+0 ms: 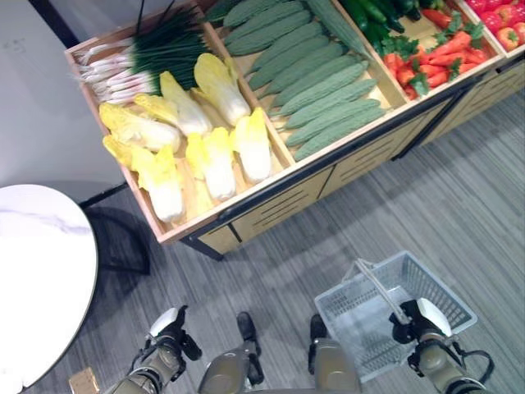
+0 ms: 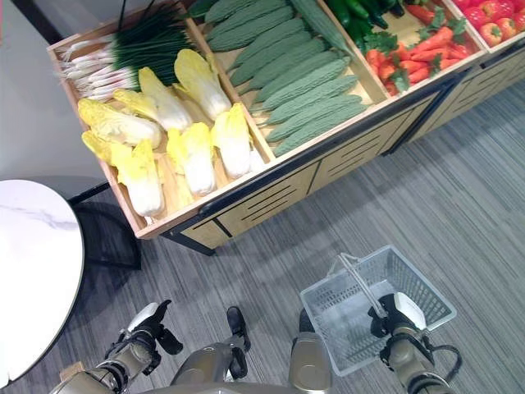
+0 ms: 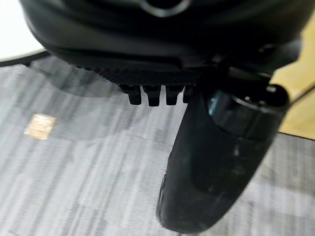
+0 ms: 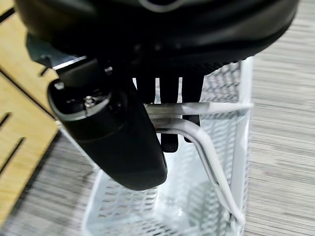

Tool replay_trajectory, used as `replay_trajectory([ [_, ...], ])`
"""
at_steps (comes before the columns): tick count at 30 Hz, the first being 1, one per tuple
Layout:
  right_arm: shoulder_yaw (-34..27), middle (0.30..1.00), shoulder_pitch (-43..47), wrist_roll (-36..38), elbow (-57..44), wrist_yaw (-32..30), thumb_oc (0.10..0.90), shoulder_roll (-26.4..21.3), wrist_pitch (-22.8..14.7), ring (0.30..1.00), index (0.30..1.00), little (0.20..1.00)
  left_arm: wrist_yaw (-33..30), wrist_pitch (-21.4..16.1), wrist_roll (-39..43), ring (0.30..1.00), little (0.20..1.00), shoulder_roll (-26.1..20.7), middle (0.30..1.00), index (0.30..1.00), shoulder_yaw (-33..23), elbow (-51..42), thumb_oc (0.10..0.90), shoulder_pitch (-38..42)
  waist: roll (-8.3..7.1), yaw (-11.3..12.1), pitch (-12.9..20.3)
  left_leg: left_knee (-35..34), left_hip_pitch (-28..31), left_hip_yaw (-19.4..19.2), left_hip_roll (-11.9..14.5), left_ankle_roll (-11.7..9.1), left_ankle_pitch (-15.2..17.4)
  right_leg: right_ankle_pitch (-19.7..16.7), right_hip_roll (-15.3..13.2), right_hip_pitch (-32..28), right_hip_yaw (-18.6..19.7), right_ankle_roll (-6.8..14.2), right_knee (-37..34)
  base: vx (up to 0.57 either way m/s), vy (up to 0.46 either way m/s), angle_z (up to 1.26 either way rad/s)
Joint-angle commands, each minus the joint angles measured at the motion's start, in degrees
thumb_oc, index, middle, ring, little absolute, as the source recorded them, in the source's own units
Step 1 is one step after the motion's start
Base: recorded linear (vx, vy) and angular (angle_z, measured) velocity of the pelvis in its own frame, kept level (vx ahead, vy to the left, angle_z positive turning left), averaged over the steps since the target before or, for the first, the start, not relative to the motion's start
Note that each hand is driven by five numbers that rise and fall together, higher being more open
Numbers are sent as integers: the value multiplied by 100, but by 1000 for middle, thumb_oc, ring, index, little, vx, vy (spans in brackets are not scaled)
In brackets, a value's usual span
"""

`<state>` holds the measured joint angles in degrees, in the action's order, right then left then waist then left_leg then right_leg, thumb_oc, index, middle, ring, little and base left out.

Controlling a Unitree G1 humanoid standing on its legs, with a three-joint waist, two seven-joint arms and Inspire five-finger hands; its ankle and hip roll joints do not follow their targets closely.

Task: Get the vegetables into the basket

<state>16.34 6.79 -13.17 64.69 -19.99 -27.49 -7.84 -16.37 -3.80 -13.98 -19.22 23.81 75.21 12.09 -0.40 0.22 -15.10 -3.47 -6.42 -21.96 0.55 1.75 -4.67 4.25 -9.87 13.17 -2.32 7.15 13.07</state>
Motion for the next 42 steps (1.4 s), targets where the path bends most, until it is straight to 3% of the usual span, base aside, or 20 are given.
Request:
replay_trajectory([
  [1,-5,300,33,34,-96,-425,400,-351,-77,300,300,300,-148,-35,149,1000,1000,-58,1000,1000,-266,20,900,-75,-265,8,34,440,-125,42,322,-342,134,-929,-146,-402,432,296,-128,43,128,-5],
  [4,35,300,131,56,-46,-454,400,-327,-78,300,300,300,-146,-33,164,1000,1000,-70,1000,1000,-260,37,900,-48,-247,3,-5,325,-2,29,271,-298,173,-1057,-98,-185,524,306,248,30,77,-7],
  [9,54,300,245,88,85,-511,400,-253,-87,300,300,300,-160,-25,259,1000,1000,-84,1000,1000,-310,115,900,17,-240,-49,-45,341,141,60,327,-377,274,-1037,53,178,677,285,-96,86,-22,-6],
  [12,48,300,190,128,132,-543,400,-234,-80,300,300,300,-162,-4,269,1000,1000,-64,1000,1000,-342,183,900,55,-288,-192,-87,418,318,265,317,-466,416,-1180,165,537,992,313,-477,124,-104,28],
  [17,-3,300,-13,156,115,-487,400,-256,-34,300,300,300,-134,-9,324,1000,1000,-65,1000,1000,-348,176,900,75,-298,-359,-128,483,474,592,307,-530,512,-1250,337,742,1318,302,-422,120,-140,53],
  [20,-98,300,-157,236,257,-424,400,-249,37,300,300,300,-111,13,367,1000,1000,-27,1000,1000,-365,198,900,45,-273,-365,-45,509,525,761,364,-590,491,-1114,383,553,1265,208,-407,88,-208,22],
  [22,-134,300,-256,245,310,-379,400,-262,77,300,300,300,-116,61,429,1000,1000,-12,1000,1000,-452,241,900,-21,-200,-322,63,510,597,830,570,-719,379,-975,496,362,1027,64,-457,150,-346,42],
  [25,-151,300,-287,252,308,-376,400,-281,80,300,300,300,-123,71,446,1000,1000,2,1000,1000,-470,245,900,-38,-182,-308,81,524,592,856,615,-753,335,-941,511,313,971,37,-467,62,-178,24],
  [27,-289,300,-452,350,293,-383,400,-344,114,300,300,300,-155,127,525,1000,1000,123,1000,1000,-498,243,900,-103,-83,-287,143,566,523,988,804,-926,-61,-812,564,90,650,-97,-521,64,-307,21],
  [30,-351,300,-561,392,322,-382,400,-328,125,300,300,300,-167,140,599,1000,1000,177,1000,1000,-490,217,900,-122,-56,-332,174,564,495,951,870,-963,-166,-729,550,-12,475,-154,-528,19,-133,77],
  [33,-425,300,-668,491,480,-442,400,-197,152,300,300,300,-252,185,619,1000,1000,251,1000,1000,-447,189,900,-124,-30,-449,234,552,465,527,955,-975,-320,-683,458,-182,183,-198,-563,-7,-85,61],
  [42,-255,300,-547,504,848,-565,400,235,91,300,300,300,-632,218,686,1000,1000,265,1000,1000,-822,329,900,-394,-153,-313,494,-16,786,314,756,-866,-41,-926,311,-413,142,-37,-1036,-4,40,6],
])
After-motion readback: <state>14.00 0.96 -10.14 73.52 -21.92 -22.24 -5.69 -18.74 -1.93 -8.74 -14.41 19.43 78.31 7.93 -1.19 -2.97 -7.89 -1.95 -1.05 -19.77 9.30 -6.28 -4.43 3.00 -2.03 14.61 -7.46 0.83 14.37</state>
